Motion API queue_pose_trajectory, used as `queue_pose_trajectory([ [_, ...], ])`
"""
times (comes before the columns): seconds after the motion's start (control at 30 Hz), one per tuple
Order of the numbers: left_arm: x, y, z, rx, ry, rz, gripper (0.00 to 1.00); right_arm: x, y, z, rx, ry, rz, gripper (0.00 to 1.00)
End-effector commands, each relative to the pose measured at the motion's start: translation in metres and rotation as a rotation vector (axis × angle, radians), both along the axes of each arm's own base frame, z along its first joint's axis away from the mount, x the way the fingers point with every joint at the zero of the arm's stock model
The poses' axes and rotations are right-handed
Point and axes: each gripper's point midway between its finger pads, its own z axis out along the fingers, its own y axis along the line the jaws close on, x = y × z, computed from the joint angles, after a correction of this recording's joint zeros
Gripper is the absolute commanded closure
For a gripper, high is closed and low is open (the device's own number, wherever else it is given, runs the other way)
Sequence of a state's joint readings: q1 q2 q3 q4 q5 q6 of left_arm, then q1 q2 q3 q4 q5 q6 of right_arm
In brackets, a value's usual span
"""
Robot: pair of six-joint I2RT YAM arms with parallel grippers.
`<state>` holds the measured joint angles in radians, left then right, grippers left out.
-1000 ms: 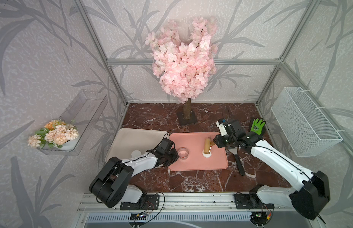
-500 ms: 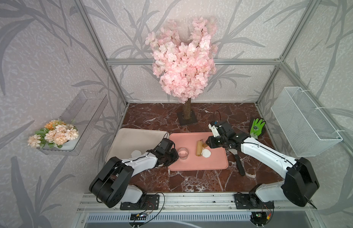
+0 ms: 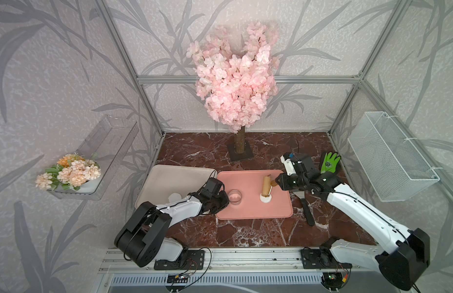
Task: Roll out the dumpling wrappers from the dough
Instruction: Flatten out the dough on the work surface.
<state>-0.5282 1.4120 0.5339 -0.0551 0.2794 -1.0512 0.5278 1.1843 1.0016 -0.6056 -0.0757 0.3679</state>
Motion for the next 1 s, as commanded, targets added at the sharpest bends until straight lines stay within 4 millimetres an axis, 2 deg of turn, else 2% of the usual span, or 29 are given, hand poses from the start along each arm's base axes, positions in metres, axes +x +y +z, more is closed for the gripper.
queue_pose_trajectory([
  [0.0, -0.028, 0.025, -0.03, 0.117, 0.126, 0.018, 1.0, -0.006, -0.003, -0.011, -0.015, 0.023, 0.016, 1.0],
  [0.23, -0.029, 0.026, -0.031, 0.121, 0.129, 0.02, 1.0, -0.007, 0.005, -0.026, -0.018, 0.063, 0.042, 1.0],
  [0.47, -0.027, 0.026, -0.03, 0.119, 0.126, 0.024, 1.0, -0.01, 0.003, -0.064, -0.103, 0.155, 0.048, 1.0],
  [0.6, -0.027, 0.025, -0.031, 0.119, 0.129, 0.019, 1.0, -0.009, 0.002, -0.076, -0.116, 0.179, 0.036, 1.0],
  [0.7, -0.027, 0.025, -0.031, 0.12, 0.127, 0.017, 1.0, -0.005, 0.004, -0.072, -0.103, 0.165, 0.027, 1.0],
  [0.8, -0.027, 0.025, -0.032, 0.124, 0.129, 0.016, 1.0, 0.001, 0.014, -0.058, -0.059, 0.144, 0.042, 1.0],
  [0.97, -0.028, 0.026, -0.033, 0.121, 0.135, 0.02, 1.0, 0.011, 0.036, -0.01, 0.044, 0.075, 0.085, 1.0],
])
